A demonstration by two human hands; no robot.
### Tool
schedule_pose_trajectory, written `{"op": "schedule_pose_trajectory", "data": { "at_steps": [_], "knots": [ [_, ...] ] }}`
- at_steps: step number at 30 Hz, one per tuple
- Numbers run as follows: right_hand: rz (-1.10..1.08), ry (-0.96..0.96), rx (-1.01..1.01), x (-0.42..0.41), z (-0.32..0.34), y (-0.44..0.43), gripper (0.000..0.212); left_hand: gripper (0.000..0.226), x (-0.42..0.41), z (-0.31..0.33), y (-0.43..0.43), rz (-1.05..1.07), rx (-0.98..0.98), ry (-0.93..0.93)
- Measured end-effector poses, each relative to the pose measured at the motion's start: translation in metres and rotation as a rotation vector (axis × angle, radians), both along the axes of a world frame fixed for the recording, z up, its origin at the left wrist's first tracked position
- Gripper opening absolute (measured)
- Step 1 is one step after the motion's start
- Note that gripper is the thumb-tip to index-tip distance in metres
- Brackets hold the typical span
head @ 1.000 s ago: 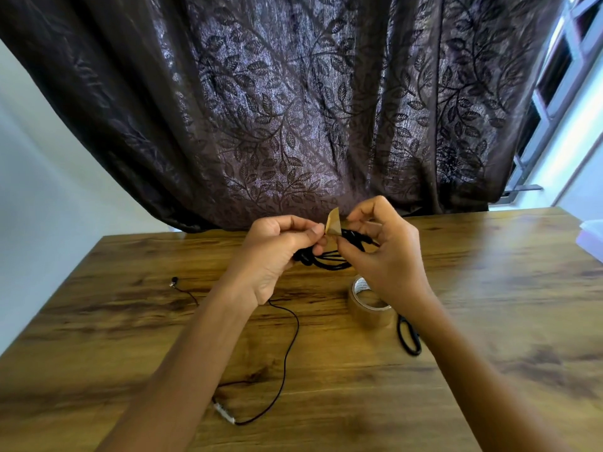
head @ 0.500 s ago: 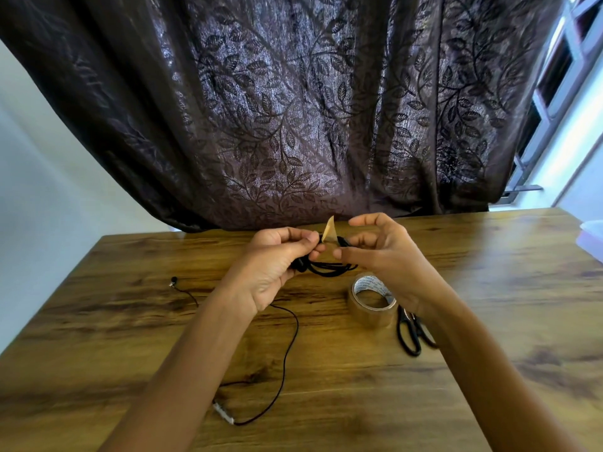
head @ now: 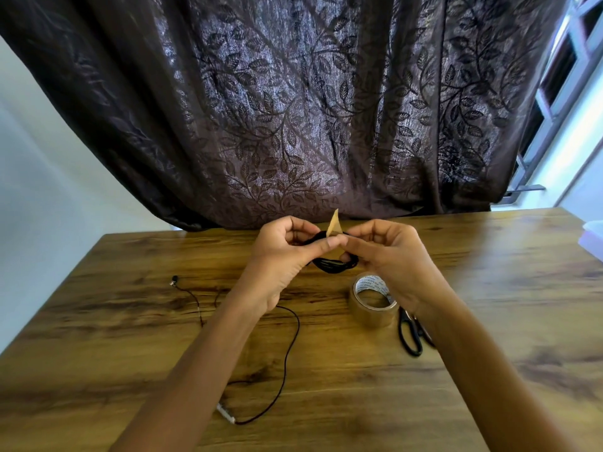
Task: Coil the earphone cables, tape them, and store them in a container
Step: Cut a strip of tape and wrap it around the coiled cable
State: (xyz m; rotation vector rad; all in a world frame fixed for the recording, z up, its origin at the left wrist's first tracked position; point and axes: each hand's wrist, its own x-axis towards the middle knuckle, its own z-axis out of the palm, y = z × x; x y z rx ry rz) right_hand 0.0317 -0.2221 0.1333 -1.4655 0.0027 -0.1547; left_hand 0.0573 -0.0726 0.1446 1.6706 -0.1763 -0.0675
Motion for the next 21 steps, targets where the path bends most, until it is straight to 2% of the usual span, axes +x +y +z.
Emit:
{"op": "schedule_pose_trajectory", "data": {
  "at_steps": [2, 5, 12, 17, 21],
  "knots": [
    [0.041, 0.032, 0.097, -0.001, 0.001, 0.0, 0.033, 0.021, 0.001, -0.001, 0.0, 0.018, 0.041, -0.062],
    [0.083, 0.063, 0.193, -0.004, 0.003, -0.001, 0.029, 0.012, 0.003, -0.003, 0.002, 0.006, 0.054, -0.092],
    [0.066, 0.077, 0.196, -0.005, 0.003, -0.001, 0.03, 0.003, 0.002, -0.002, 0.002, -0.029, -0.021, 0.003],
    [-0.032, -0.096, -0.034, -0.004, -0.002, 0.001, 0.02, 0.004, 0.002, -0.001, 0.001, -0.053, -0.074, 0.069],
    [-0.218, -0.343, -0.47, -0.005, -0.008, 0.003, 0.03, 0.008, 0.001, 0.001, 0.001, -0.083, -0.143, 0.094]
  ]
}}
